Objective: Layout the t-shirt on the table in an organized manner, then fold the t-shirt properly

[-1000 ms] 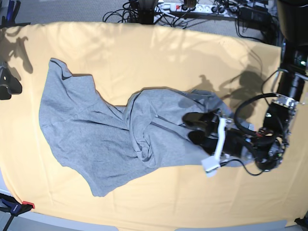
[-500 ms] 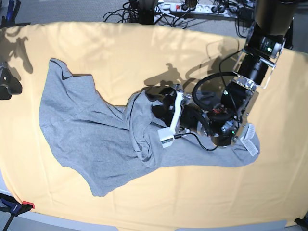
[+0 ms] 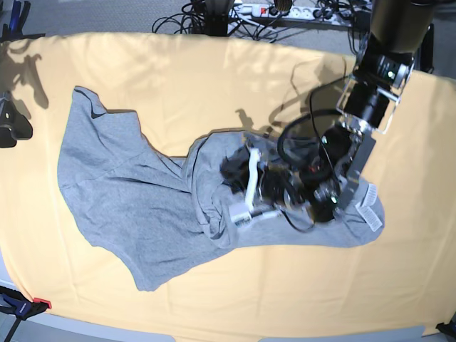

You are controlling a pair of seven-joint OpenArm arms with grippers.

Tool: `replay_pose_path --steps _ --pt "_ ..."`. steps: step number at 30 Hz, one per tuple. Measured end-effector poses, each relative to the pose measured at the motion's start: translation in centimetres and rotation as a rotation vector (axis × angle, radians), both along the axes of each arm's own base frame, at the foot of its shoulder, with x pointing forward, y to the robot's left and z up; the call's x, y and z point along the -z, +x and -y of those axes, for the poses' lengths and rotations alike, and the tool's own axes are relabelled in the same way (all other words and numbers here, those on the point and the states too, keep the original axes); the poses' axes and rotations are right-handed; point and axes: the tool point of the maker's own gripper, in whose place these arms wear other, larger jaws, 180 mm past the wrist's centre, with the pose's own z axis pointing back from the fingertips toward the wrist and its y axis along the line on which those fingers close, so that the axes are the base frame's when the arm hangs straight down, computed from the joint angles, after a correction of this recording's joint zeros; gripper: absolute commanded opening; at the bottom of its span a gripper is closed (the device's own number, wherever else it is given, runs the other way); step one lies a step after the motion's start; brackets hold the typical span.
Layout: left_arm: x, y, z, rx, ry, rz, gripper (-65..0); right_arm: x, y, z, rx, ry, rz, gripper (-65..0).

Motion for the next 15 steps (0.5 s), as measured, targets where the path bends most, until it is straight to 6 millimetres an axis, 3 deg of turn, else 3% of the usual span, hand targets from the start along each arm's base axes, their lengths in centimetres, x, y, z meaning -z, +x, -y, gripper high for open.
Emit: replay_pose_path --steps 2,4,8,11,12,15 --pt "-3.0 1.7 -0.3 -0.038 -0.086 0.025 -65.0 0.0 0.0 0.0 0.001 -0.002 -0.002 -28.8" --pt "-3.9 1.8 -1.0 -0.041 -0.119 0.022 -65.0 0.1 0.0 0.0 0.001 -0.002 -0.002 -28.8" --pt "0.4 -2.4 -1.6 0.052 -0.040 -0.102 -62.6 0.0 0.0 0.0 0.001 -0.002 -0.002 -28.8" --pt "2.1 -4.8 -0.5 0.119 -0.036 -0.147 -31.9 -0.3 0.4 0.0 0.001 -0.002 0.014 -28.8" --pt "2.2 -5.1 -0.2 0.131 -0.035 -0.149 -25.1 -0.5 0.5 0.0 0.001 -0.002 0.020 -28.8" --pt "3.5 -6.0 -0.1 0.160 0.017 -0.152 -24.1 -0.5 0.5 0.0 0.000 0.000 0.022 -28.8"
